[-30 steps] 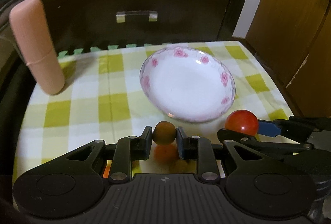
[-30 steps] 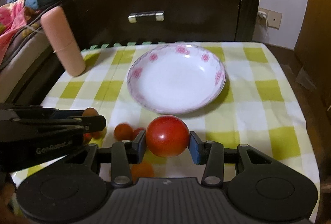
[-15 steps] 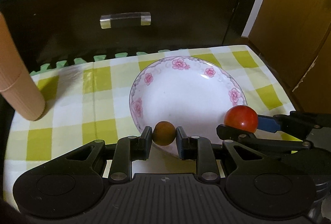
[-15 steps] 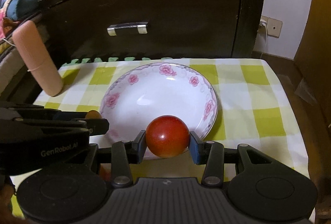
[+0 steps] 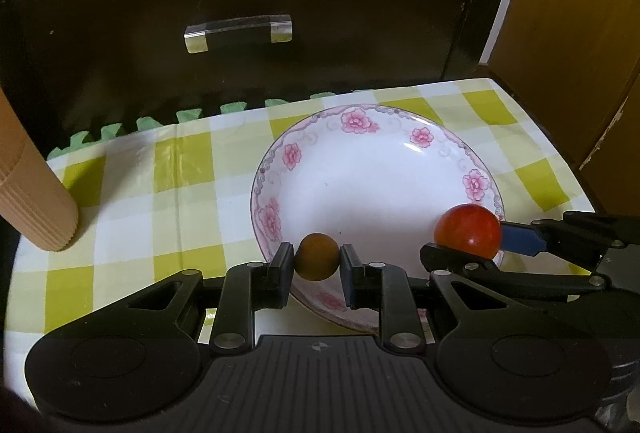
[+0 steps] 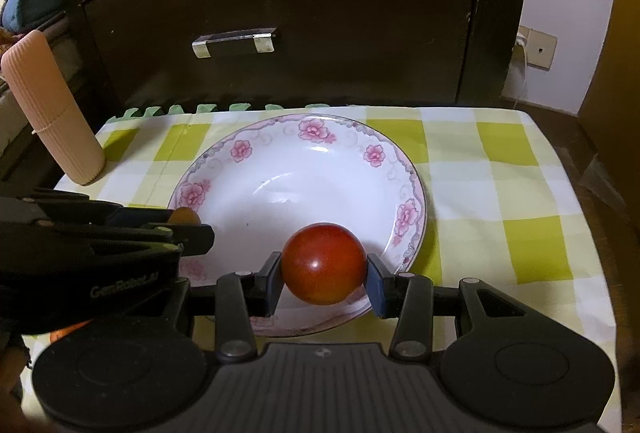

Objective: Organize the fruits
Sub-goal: 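Carry both fruits into the white floral bowl and open both grippers, then withdraw both open grippers from the bowl back toward the remaining fruits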

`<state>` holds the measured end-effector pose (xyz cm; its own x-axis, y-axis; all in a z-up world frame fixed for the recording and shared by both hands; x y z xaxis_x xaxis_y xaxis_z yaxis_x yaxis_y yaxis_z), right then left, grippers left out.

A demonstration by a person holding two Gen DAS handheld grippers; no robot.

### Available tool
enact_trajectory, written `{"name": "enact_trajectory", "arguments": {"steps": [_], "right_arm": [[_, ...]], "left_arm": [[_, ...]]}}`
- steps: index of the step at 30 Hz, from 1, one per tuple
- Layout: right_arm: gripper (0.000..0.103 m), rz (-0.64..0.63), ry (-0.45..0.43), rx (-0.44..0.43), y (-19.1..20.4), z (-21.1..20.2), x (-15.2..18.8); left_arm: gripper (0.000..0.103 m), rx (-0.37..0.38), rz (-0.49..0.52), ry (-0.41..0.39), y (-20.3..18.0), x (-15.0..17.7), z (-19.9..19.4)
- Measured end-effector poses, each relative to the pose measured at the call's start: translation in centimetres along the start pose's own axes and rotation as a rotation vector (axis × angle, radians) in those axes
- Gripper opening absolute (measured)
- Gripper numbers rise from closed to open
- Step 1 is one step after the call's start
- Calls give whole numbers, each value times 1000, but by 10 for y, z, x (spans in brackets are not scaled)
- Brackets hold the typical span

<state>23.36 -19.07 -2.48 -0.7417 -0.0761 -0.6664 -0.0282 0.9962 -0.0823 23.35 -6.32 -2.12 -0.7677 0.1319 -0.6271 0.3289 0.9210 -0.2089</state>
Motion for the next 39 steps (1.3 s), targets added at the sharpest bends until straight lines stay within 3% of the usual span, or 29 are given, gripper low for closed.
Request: {"name": "enact_trajectory", "arguments": {"steps": [9, 19, 39], "right_arm": [[42, -8, -6, -4, 0, 1, 1], [42, -16, -26, 17, 1, -1, 1], [42, -16, -73, 32, 5, -26, 1]], "left_arm": [[34, -16, 21, -5, -1, 2, -2], [47, -32, 10, -13, 1, 2, -4], [52, -62, 19, -46, -2, 9, -31]]}}
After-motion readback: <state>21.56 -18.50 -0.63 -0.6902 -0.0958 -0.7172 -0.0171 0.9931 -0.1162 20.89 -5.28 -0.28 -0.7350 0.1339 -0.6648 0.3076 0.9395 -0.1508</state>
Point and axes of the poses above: each gripper's, at about its wrist camera, not at the fingertips, and z roughly the way its jaws point, y to its left, x to its underside, the point moved 2 cm from there along z, roughly the way its jaws point, and after that the axes turned 12 degrees about x, right-handed, at the moved point
